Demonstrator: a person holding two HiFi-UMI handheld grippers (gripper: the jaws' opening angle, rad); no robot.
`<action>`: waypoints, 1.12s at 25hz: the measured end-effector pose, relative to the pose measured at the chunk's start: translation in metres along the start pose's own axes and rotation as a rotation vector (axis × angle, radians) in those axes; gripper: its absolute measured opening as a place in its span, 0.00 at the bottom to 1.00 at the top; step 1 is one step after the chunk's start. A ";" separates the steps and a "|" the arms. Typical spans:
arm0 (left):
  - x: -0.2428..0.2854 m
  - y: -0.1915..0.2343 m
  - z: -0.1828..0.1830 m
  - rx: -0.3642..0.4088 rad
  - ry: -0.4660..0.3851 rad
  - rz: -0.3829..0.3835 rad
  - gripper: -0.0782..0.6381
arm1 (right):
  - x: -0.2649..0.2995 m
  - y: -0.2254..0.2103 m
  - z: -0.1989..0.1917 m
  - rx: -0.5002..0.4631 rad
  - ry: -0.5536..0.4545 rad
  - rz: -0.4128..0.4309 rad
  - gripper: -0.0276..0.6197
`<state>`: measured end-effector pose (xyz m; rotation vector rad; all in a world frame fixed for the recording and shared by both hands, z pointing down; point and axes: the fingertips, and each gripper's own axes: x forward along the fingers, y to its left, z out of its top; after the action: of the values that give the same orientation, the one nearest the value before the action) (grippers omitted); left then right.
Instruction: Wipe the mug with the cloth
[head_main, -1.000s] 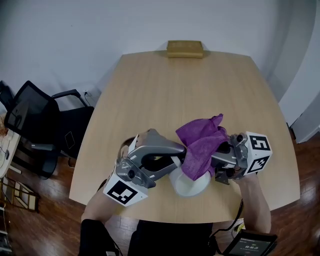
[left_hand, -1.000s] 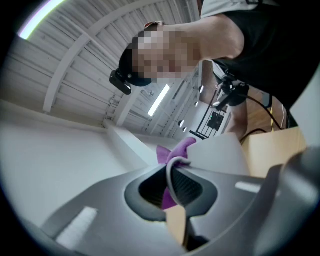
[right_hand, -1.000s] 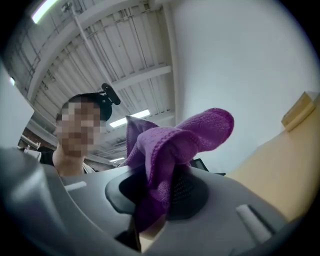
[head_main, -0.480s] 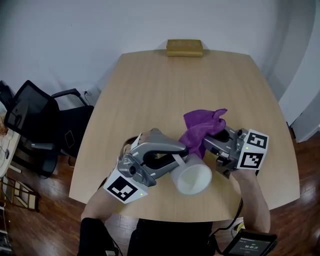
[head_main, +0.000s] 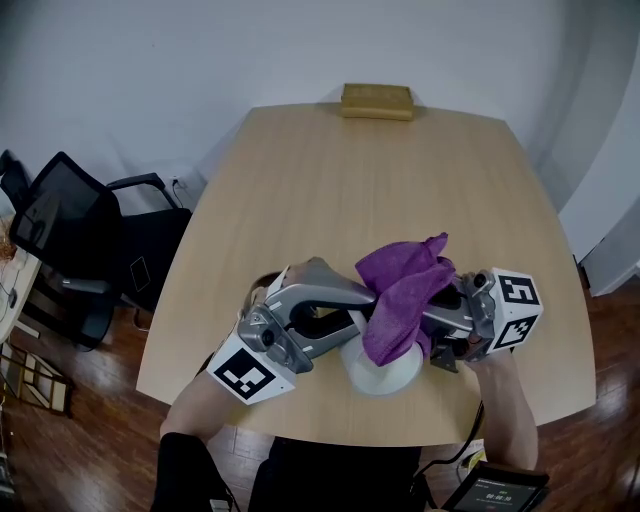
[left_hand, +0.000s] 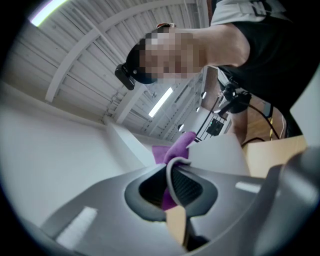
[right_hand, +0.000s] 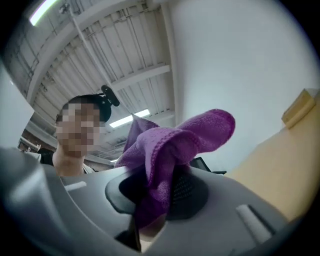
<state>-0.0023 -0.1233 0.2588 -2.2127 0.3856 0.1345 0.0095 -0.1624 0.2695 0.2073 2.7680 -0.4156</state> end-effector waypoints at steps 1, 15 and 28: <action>0.001 -0.002 0.001 0.001 -0.003 -0.008 0.16 | 0.001 -0.005 -0.005 0.013 0.011 -0.016 0.16; 0.000 -0.009 -0.013 -0.046 0.004 -0.033 0.16 | -0.028 -0.017 0.039 -0.138 -0.077 -0.157 0.16; 0.003 -0.016 -0.012 -0.025 0.003 -0.039 0.16 | 0.001 0.004 0.001 -0.076 0.026 -0.002 0.16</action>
<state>0.0052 -0.1239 0.2770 -2.2439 0.3445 0.1153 0.0094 -0.1585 0.2668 0.1932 2.8032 -0.3095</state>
